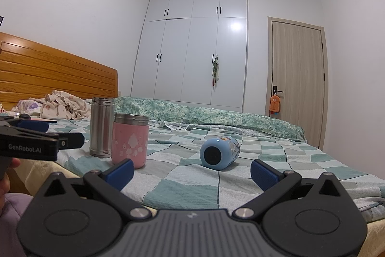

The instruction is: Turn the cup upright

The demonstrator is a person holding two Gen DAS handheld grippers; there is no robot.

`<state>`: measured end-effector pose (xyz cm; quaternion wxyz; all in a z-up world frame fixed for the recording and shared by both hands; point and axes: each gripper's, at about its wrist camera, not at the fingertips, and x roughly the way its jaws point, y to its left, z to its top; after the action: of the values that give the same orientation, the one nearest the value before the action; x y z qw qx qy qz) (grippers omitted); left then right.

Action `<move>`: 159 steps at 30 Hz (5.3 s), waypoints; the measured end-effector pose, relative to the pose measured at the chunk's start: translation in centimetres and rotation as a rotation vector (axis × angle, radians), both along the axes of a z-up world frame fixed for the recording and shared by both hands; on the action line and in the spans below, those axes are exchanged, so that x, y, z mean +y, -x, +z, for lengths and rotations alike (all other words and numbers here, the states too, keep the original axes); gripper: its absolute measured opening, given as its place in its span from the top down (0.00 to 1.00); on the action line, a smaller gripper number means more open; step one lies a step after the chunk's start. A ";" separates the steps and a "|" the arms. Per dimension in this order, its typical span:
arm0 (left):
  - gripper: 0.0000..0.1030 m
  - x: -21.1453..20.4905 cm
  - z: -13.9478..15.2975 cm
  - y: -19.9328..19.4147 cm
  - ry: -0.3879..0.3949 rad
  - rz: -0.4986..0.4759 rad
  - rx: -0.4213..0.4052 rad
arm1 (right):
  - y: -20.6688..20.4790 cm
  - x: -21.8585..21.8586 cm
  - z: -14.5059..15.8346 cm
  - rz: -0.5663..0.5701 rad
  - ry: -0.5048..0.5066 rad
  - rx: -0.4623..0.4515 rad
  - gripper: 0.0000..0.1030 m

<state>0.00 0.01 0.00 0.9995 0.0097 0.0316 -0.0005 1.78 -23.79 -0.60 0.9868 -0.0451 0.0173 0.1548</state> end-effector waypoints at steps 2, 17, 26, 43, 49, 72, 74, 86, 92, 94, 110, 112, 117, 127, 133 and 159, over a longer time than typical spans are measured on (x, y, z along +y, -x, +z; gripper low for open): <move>0.00 0.0 0.0 0.0 0.000 0.000 0.001 | 0.0 0.0 0.0 0.000 0.000 0.000 0.00; 0.00 0.0 0.0 0.0 0.001 -0.001 0.001 | 0.0 0.0 0.0 0.000 0.000 0.000 0.00; 0.00 0.0 0.0 0.0 0.000 -0.001 0.001 | 0.0 0.0 0.0 0.000 0.000 0.000 0.00; 0.00 -1.6 2.5 -1.3 -0.039 -0.084 0.007 | -2.4 -1.8 1.7 0.011 -0.052 0.068 0.00; 0.00 -4.0 5.0 -4.8 -0.077 -0.173 -0.006 | -5.8 -4.6 4.2 -0.008 -0.068 0.084 0.00; 0.00 -12.4 6.8 -28.2 -0.054 -0.292 0.239 | -28.5 -13.9 6.2 -0.116 -0.001 0.314 0.00; 0.00 -12.2 6.4 -29.9 -0.053 -0.293 0.273 | -30.1 -13.9 6.1 -0.112 0.002 0.342 0.00; 0.00 -9.4 6.4 -36.8 -0.148 -0.464 0.419 | -36.4 -12.7 5.0 -0.089 0.055 0.446 0.00; 0.00 -8.9 5.8 -40.9 -0.186 -0.593 0.573 | -38.0 -12.1 4.2 -0.094 0.054 0.475 0.00; 0.00 -8.7 5.6 -42.1 -0.155 -0.645 0.616 | -38.6 -11.9 4.0 -0.100 0.054 0.483 0.00; 0.06 -11.4 1.6 -46.9 0.073 -0.641 1.014 | -39.9 -11.3 2.1 -0.087 0.058 0.563 0.00; 0.12 -11.8 1.5 -46.6 0.077 -0.600 1.016 | -39.5 -11.7 2.1 -0.083 0.047 0.575 0.00; 0.12 -12.2 2.1 -45.9 0.040 -0.531 1.008 | -38.5 -12.7 2.2 -0.078 0.007 0.590 0.00; 0.14 -11.5 6.1 -40.9 0.011 -0.452 0.956 | -34.1 -12.8 4.9 -0.012 -0.072 0.556 0.00; 0.16 -10.5 9.0 -34.4 0.015 -0.447 0.937 | -29.3 -11.5 7.3 0.064 -0.108 0.522 0.00; 0.18 -8.9 4.2 -25.5 0.163 -0.313 1.084 | -17.3 -11.3 4.9 0.101 -0.188 0.637 0.00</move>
<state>25.54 -8.85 4.24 0.8260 -0.0645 0.5379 -0.1559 19.11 -35.11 4.31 0.9226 0.0958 0.3084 0.2108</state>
